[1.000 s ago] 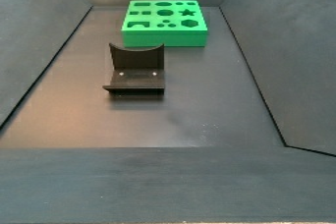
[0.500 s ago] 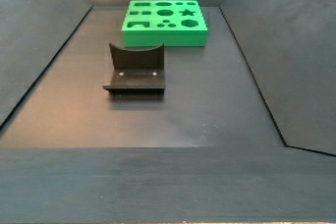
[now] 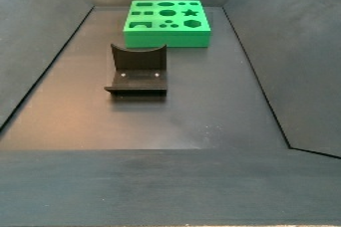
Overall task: Pick up the double-square object. Move up. Move to above the board. Insert the double-square object.
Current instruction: Insert the double-square object.
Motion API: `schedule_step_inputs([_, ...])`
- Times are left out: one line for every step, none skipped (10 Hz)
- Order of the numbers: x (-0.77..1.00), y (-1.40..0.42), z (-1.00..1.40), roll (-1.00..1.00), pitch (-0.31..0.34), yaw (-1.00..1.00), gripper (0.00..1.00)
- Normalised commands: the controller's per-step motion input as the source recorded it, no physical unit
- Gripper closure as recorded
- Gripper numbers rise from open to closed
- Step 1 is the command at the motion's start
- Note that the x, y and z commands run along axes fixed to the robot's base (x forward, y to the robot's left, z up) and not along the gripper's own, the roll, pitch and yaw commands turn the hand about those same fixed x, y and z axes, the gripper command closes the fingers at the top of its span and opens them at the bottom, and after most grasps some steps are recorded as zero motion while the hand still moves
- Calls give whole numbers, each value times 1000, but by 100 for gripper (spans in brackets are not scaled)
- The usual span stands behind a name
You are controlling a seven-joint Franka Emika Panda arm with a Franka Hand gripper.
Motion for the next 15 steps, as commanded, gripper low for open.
schedule_step_inputs([-26,0,-397,113,0,-1000,100])
schedule_step_inputs([-63,0,-374,106,9,-1000,100])
schedule_step_inputs([-63,0,-406,89,10,-1000,100])
schedule_step_inputs([-189,0,-266,0,3,-800,100])
schedule_step_inputs([0,0,-20,0,0,0,100])
schedule_step_inputs([-43,-17,-97,0,-7,0,100])
schedule_step_inputs([-66,-46,-137,9,-20,0,100])
schedule_step_inputs([-51,-69,-169,11,-40,0,100])
schedule_step_inputs([-54,-77,-174,19,-39,0,100])
schedule_step_inputs([-63,-86,-197,34,-31,0,100])
schedule_step_inputs([-106,-117,-260,51,-49,0,100])
schedule_step_inputs([-86,-177,-323,69,-50,6,100])
schedule_step_inputs([-94,-200,-351,77,-59,20,100])
schedule_step_inputs([-80,-189,-366,71,-59,14,100])
schedule_step_inputs([0,-77,-331,79,0,57,100])
